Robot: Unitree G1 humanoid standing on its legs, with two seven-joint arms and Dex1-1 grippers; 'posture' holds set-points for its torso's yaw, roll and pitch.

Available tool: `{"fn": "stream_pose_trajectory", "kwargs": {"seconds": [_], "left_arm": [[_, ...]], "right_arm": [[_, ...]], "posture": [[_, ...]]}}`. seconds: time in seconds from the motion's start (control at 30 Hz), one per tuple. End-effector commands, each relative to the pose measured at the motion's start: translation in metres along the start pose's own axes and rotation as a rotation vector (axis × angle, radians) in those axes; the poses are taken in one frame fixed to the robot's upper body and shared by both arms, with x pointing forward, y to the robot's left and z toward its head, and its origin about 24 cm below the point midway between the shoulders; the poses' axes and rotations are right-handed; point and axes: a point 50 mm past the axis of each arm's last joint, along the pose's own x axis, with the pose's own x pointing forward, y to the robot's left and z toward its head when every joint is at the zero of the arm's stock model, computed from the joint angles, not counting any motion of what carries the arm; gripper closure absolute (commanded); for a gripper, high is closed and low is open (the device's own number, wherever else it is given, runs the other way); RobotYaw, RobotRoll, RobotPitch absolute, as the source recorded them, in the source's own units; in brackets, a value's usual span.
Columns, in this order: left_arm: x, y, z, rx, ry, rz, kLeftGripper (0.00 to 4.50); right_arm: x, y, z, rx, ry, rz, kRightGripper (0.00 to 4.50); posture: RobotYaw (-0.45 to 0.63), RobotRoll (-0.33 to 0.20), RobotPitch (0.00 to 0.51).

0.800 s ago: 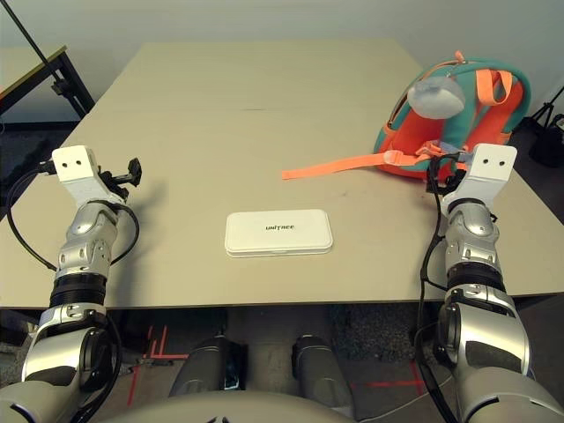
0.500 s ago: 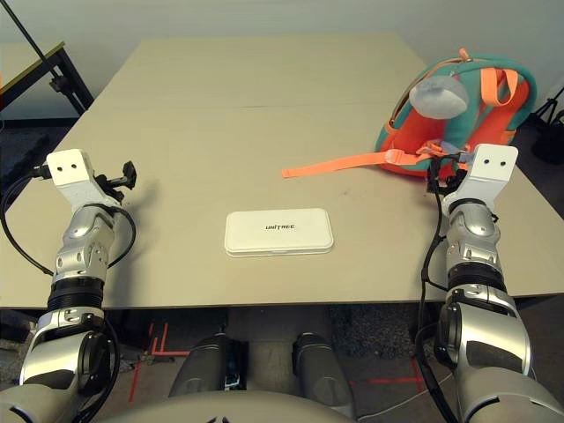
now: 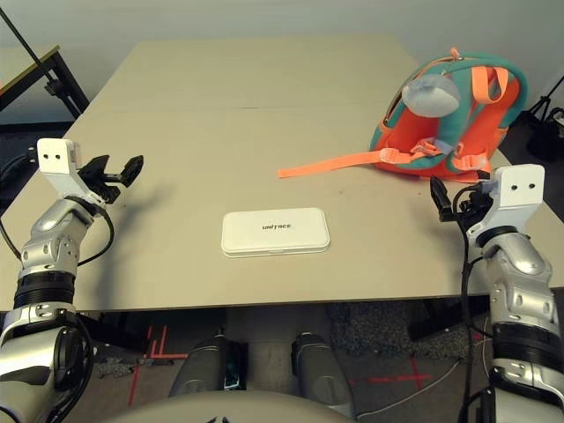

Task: Put the pencil case into the backpack and zip it.

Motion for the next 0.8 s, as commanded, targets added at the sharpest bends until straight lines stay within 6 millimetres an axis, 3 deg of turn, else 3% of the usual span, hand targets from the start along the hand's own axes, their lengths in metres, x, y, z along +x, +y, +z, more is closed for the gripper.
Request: {"fn": "stream_pose_trajectory", "kwargs": {"seconds": [0.03,0.4,0.43,0.5,0.8], "left_arm": [[0.007,-0.017,0.007,-0.058,0.03,-0.208,0.0],[0.015,-0.051,0.03,-0.234,0.212,-0.583,0.0],[0.016,-0.052,0.031,-0.253,0.221,-0.599,0.0],[0.014,-0.055,0.031,-0.298,0.262,-0.645,0.0],[0.011,-0.078,0.027,-0.607,0.428,-0.795,0.0]], "right_arm": [[0.001,0.02,0.011,-0.02,0.039,0.205,0.01],[0.033,0.054,0.014,-0.189,0.105,0.471,0.01],[0.036,0.056,0.013,-0.21,0.111,0.482,0.18],[0.041,0.059,0.01,-0.27,0.131,0.516,0.61],[0.054,0.064,0.002,-0.462,0.171,0.601,4.18]], "posture": [[-0.18,0.0,0.036],[-0.15,0.0,0.023],[-0.15,0.0,0.022],[-0.14,0.0,0.021],[-0.13,0.0,0.015]]}}
